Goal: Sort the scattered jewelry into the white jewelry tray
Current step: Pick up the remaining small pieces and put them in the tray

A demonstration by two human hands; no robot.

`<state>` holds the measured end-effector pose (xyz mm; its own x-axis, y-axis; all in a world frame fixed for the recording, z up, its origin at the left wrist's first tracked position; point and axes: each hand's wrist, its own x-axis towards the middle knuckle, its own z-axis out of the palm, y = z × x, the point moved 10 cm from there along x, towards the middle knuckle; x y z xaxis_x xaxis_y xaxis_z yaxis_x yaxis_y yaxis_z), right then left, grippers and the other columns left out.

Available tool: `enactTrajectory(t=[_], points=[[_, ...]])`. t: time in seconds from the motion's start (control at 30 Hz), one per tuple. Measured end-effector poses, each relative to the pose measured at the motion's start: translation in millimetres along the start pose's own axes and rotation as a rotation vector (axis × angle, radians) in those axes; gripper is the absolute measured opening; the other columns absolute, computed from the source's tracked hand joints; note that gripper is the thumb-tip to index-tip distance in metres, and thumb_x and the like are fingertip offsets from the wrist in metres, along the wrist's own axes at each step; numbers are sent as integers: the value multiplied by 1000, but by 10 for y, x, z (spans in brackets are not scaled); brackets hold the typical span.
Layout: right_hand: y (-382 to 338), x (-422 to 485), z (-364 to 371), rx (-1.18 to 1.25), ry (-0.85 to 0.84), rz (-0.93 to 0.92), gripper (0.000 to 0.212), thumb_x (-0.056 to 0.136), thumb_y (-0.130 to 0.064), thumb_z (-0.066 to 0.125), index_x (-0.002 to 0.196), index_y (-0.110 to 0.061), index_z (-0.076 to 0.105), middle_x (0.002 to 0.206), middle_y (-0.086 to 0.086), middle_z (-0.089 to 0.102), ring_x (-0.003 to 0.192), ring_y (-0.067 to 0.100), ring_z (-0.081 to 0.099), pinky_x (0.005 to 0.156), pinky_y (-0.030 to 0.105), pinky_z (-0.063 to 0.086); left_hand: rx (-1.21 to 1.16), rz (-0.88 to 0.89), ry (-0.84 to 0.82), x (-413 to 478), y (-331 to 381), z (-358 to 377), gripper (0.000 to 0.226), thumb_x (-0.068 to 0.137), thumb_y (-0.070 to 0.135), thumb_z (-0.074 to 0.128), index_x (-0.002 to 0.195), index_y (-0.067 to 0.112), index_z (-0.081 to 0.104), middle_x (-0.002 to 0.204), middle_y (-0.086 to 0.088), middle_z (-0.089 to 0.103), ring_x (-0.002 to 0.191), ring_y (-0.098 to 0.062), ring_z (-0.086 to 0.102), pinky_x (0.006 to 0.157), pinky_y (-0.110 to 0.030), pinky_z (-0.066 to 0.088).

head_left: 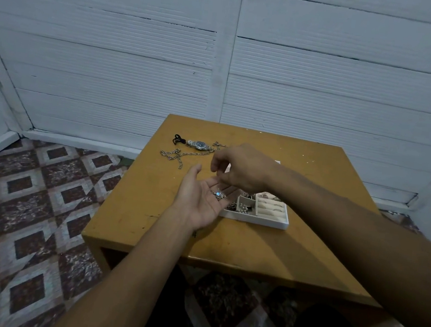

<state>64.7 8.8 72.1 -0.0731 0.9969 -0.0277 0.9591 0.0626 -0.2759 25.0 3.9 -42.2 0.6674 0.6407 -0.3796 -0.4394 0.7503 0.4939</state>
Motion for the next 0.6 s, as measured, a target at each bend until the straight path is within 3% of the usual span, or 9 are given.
enactTrajectory(t=[0.2,0.37,0.47,0.6], points=[[205,2,-92,65,83,30,17,87,-12,64,103,-15,68,101,0,70,89,14,60,74,23,41,62,27,53,93,55,-64,63,100,45,32,127,-8,52,122,-26,62,116,-36,61,82,-40,56],[507,-16,-75,152,155,112,15,86,-12,63,99,-15,69,97,0,69,89,15,61,73,21,43,150,65,96,194,138,-84,60,101,43,32,131,-7,48,121,-24,63,108,-33,62,93,-40,52],[679,-44,12,218,193,176,15,88,-11,60,98,-15,70,92,-3,66,83,13,60,63,10,41,204,76,119,268,143,-77,58,101,43,32,130,-5,48,123,-22,61,109,-33,62,91,-38,52],[873,-89,207,282,234,258,16,86,-11,58,94,-17,71,92,-1,69,82,15,62,72,25,49,235,91,147,384,105,-82,58,101,44,32,128,-4,50,122,-21,62,104,-32,65,94,-38,52]])
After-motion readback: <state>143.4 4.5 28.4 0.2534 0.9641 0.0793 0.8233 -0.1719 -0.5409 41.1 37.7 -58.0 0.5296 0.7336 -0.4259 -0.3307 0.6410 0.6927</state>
